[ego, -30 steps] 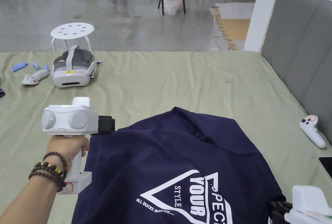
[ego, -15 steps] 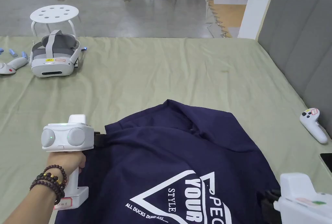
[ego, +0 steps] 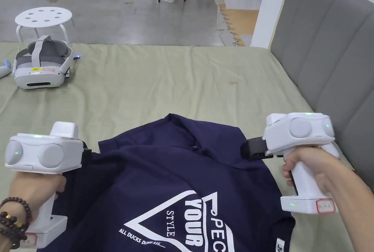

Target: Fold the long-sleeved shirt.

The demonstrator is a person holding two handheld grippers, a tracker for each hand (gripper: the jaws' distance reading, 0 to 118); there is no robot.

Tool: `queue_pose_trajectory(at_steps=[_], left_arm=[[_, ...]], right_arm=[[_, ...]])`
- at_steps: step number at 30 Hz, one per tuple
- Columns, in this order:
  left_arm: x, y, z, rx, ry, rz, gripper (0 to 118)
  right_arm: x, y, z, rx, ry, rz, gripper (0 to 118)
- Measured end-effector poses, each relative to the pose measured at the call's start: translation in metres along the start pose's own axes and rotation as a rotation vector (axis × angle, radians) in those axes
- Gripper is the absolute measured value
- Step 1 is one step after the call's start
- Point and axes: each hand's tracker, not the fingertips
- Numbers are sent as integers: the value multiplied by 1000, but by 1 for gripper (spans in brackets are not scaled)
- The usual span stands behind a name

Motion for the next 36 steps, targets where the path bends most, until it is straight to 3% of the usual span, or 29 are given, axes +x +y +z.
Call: queue_pose_trajectory(at_steps=[1,4,6,7,8,9,10,11,12,15,21,25,28,31,34,36], left_arm=[[-3,1,9,24,-22,27,13],[-7,3,20,50,-35,40,13],[-7,6,29,63,-41,36,13],[-7,7,32,72,-39,37,13],[-7,8,33,82,-38,38,13],[-7,10,35,106,-26,49,13],[-7,13,38,119,-22,53,13],[-7,17,42,125,-16,56,13],[-9,23,49,136,-26,66,12],[-9,48,84,193,26,38,12],[-33,140,189,432,-8,85,12],[-40,217,261,588,27,58,12],[-40,276,309,678,58,68,12],[-37,324,351,772,81,107,12],[-33,358,374,810,120,99,12],[-29,377,386,857,157,98,12]], right_arm=[[-1,1,-17,-85,-4,14,86],[-10,-8,-49,-167,-88,95,67],[-18,-10,-44,-107,-86,111,68],[-20,-7,-38,-121,-86,96,52],[-22,-10,-31,-120,-11,77,15],[-22,-10,-27,-127,81,71,3],[-27,-8,-23,-117,7,63,3],[-31,-5,-16,-98,-60,107,3],[-26,3,-7,-63,-68,165,3],[-28,29,56,43,-29,230,3],[-39,105,255,390,-39,278,3],[-65,153,375,577,-105,333,3],[-79,198,443,717,-147,321,3],[-91,232,501,844,-181,260,3],[-101,253,535,944,-230,239,3],[-106,267,550,1041,-258,179,3]])
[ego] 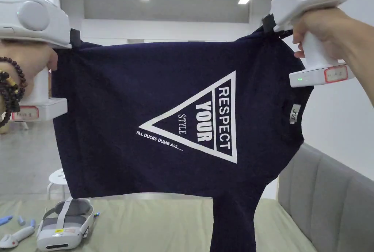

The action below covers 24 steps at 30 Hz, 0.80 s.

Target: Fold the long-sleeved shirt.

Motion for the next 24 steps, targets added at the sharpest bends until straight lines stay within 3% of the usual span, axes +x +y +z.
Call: queue_pose_trajectory(at_steps=[5,10,14,20,24], left_arm=[[15,18,-14,12,8,14,12],[20,-9,-37,-11,12,12,12],[27,-72,-53,-96,-1,24,12],[36,-217,-63,-293,-3,-1,12],[36,-296,-58,-415,-11,37,12]], right_arm=[[-3,10,-11,9,-73,-33,3],[-3,-29,-29,-35,-60,-35,3],[-9,-104,-53,-152,-29,-28,3],[-35,-265,-101,-359,72,-118,3],[-54,-351,-114,-485,70,-123,3]])
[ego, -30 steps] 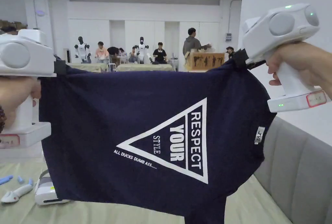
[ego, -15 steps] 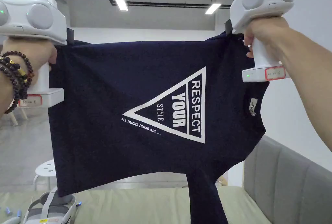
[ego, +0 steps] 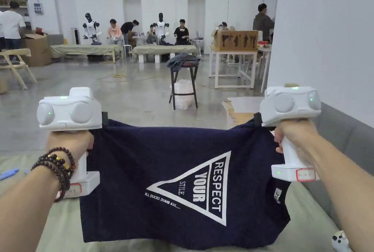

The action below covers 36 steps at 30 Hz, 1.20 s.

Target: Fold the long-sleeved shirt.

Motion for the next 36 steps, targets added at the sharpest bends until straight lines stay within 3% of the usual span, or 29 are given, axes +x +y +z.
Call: queue_pose_trajectory(at_steps=[7,10,13,18,23,28,32,36], left_arm=[[-17,-60,0,-78,-3,-14,12],[-28,-70,23,-86,-9,27,12],[-38,-93,67,-67,-23,58,12],[-56,-165,136,-112,-30,69,12],[-73,-272,188,-242,-29,32,12],[-84,-367,233,-441,-55,-151,12],[-90,-399,267,-534,-28,-238,12],[-105,-417,283,-580,-12,-169,12]], right_arm=[[5,-48,-19,-72,50,23,3],[7,-61,21,-81,98,27,3],[3,-93,66,-50,93,135,3],[3,-185,140,-65,153,122,3],[9,-300,178,-191,192,113,3],[13,-409,209,-395,252,119,3],[7,-459,230,-553,302,185,3],[6,-487,247,-646,344,215,3]])
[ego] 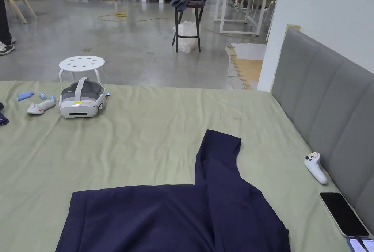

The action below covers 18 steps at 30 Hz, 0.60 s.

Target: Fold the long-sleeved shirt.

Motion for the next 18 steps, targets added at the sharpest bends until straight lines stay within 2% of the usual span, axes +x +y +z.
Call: queue_pose_trajectory(at_steps=[4,5,6,7,8,9,10,12,13,14,15,16,17,18], left_arm=[[-15,-11,-19,-19,-11,39,14],[-17,-7,-20,-17,-12,48,25],[-7,-5,-9,-7,-6,49,50],[-8,1,-4,19,-16,51,92],[-9,8,2,60,-53,40,110],[-10,15,9,80,-77,36,108],[-1,26,28,138,-100,45,103],[3,46,40,187,-114,61,103],[6,59,44,221,-111,58,99],[1,71,43,240,-109,46,85],[2,84,41,251,-102,29,57],[6,98,38,255,-91,8,7],[9,112,31,270,-72,-13,5],[10,121,25,278,-80,-5,4]], right_arm=[[-3,-2,-8,2,13,-4,4],[-3,2,-9,2,1,-6,9],[-2,4,-8,16,-17,-12,27],[-1,7,-4,58,-36,-44,70],[-2,12,2,94,-31,-54,100],[0,17,7,124,-2,-72,118],[2,23,15,166,15,-93,118],[10,39,28,243,34,-122,112],[13,50,34,275,31,-141,98],[15,59,38,295,20,-141,75],[17,71,43,324,7,-132,36],[21,86,43,352,-13,-105,0],[23,102,42,365,-49,-88,0],[25,116,41,381,-42,-94,0]])
